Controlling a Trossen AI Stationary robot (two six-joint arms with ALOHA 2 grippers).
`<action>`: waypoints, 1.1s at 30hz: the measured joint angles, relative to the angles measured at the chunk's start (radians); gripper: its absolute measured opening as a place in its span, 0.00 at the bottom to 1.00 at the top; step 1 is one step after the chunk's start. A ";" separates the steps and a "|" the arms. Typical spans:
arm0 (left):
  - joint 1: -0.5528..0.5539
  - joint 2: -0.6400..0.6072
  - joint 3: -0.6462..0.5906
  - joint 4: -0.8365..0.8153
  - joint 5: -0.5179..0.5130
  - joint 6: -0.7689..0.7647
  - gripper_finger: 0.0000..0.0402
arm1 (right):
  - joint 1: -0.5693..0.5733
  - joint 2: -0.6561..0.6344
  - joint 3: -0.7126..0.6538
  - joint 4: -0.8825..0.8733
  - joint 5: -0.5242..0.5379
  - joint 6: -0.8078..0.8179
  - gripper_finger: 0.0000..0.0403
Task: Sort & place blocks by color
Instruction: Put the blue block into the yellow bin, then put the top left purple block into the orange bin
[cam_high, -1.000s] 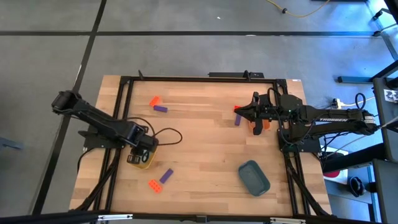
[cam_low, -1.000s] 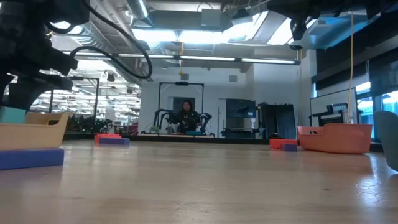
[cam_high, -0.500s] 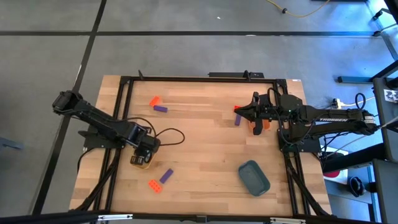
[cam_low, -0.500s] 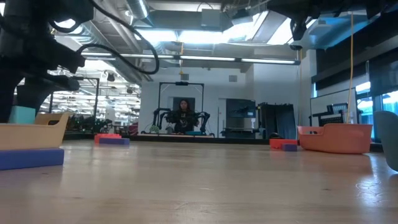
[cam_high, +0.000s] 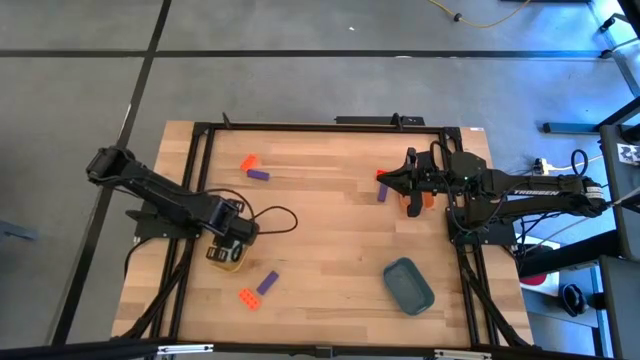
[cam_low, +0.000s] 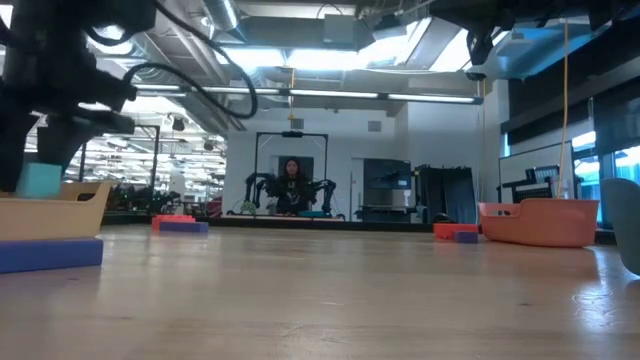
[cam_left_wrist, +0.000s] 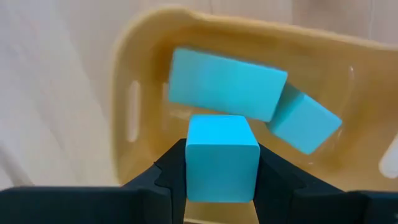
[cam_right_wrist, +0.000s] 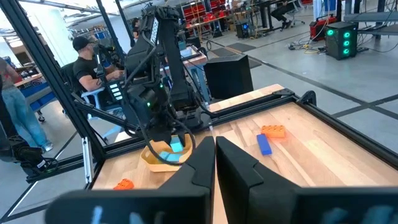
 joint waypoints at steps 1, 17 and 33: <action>0.000 0.011 0.000 0.000 0.007 0.000 0.31 | 0.000 0.000 0.000 0.000 0.000 0.000 0.05; 0.003 0.060 0.001 0.007 -0.004 -0.010 0.41 | 0.000 0.000 0.000 0.001 0.000 0.003 0.05; 0.087 -0.016 0.267 -0.118 0.091 -0.050 0.49 | 0.000 0.000 0.000 0.003 0.000 0.003 0.05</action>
